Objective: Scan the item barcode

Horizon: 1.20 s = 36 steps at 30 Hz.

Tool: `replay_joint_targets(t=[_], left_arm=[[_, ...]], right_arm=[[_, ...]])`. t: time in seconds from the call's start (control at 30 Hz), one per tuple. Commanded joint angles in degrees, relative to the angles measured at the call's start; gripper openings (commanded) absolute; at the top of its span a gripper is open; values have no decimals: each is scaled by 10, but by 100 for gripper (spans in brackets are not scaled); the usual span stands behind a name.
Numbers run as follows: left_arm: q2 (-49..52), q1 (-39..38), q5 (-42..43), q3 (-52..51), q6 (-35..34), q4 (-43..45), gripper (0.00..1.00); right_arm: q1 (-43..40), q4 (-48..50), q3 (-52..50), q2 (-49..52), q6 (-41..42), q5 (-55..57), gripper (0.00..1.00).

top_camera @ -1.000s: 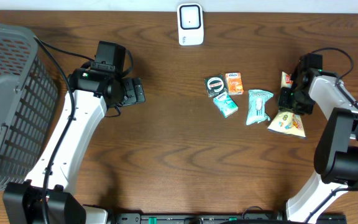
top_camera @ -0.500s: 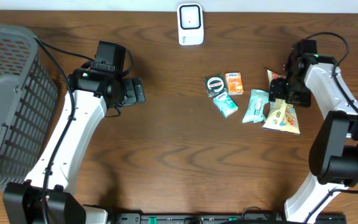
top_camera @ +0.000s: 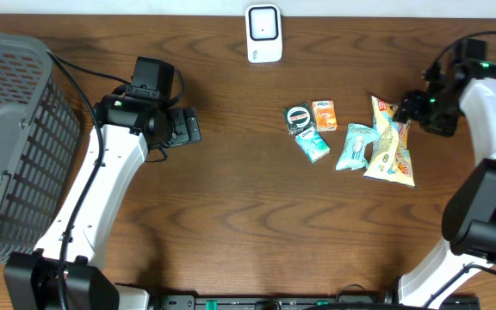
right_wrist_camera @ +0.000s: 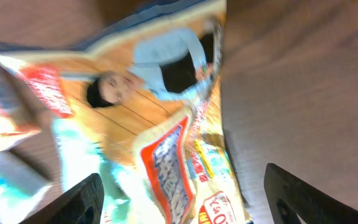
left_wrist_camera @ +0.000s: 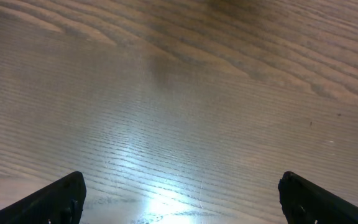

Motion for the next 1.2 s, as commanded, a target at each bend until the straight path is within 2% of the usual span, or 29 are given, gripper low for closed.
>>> replay_joint_targets(t=[0.0,0.07,0.13,0.3,0.7,0.83,1.07,1.1,1.17], left_arm=[[1,3,-7,3,3,-3,98],[1,3,-7,3,3,-3,98],[1,3,-7,3,3,-3,98],[1,3,-7,3,3,-3,98],[1,3,-7,3,3,-3,98],[1,3,-7,3,3,-3,98],[1,3,-7,3,3,-3,98],[1,3,-7,3,3,-3,98],[1,3,-7,3,3,-3,98]], right_arm=[[-38,-22,8,-11,-43,-118,58],[-50,-33,6,-11,-43,-101,39],[-52,-31,-3,-11,-42,-102,33],[-47,9,-59,-11,-42,-102,33],[-23,199,-238,-11,9,-121,29],[-28,187,-224,-12,27,-106,24],[-35,56,-105,-15,39,-106,23],[-34,45,-94,-15,39,-106,20],[-31,24,-70,-15,30,-106,3]])
